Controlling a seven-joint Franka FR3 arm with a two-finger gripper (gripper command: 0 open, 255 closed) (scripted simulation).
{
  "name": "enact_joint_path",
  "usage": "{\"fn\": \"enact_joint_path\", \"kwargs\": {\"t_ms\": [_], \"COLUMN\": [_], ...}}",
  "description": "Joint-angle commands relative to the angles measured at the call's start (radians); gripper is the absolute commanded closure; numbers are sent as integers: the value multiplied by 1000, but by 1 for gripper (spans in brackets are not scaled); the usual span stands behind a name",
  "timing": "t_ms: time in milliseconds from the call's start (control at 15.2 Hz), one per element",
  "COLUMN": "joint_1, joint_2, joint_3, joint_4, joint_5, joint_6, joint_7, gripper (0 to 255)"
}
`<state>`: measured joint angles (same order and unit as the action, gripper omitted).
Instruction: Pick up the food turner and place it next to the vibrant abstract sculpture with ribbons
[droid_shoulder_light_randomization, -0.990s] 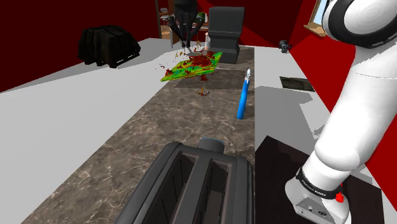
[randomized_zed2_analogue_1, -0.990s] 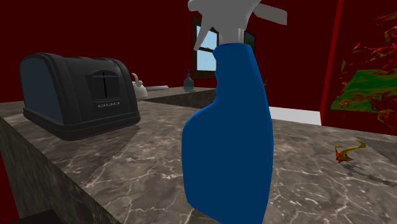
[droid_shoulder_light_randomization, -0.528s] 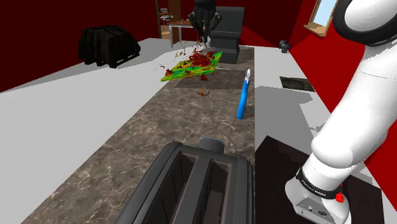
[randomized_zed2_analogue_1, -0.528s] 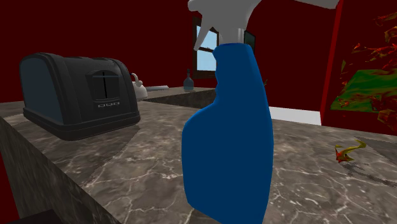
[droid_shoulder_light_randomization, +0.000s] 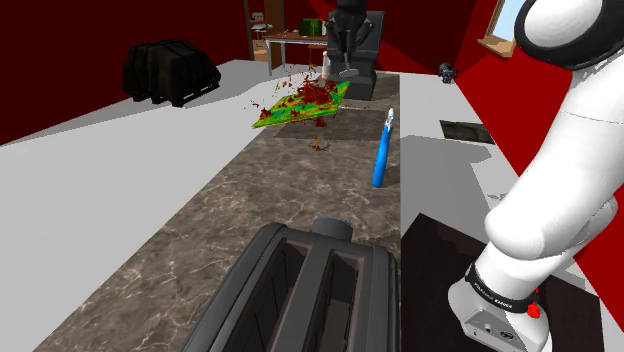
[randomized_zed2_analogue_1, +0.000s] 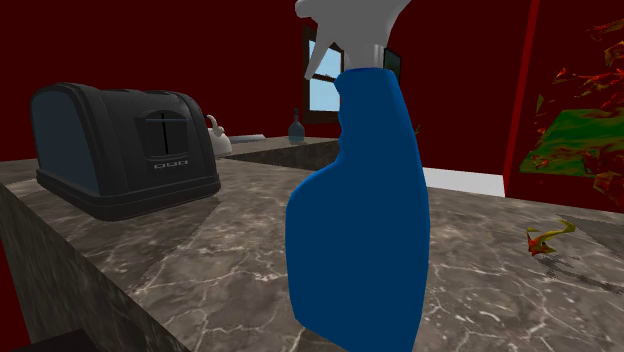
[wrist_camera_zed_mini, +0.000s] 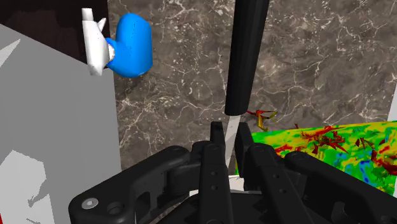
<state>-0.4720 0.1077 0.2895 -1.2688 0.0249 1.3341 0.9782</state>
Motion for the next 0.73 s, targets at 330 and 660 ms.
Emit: {"fn": "enact_joint_path", "kwargs": {"t_ms": [330, 660], "joint_1": [-82, -115], "joint_2": [80, 91], "joint_3": [-63, -84], "joint_4": [111, 83], "joint_5": [-18, -19], "joint_6": [-38, -2], "joint_7": [-153, -207], "gripper": [255, 255]}}
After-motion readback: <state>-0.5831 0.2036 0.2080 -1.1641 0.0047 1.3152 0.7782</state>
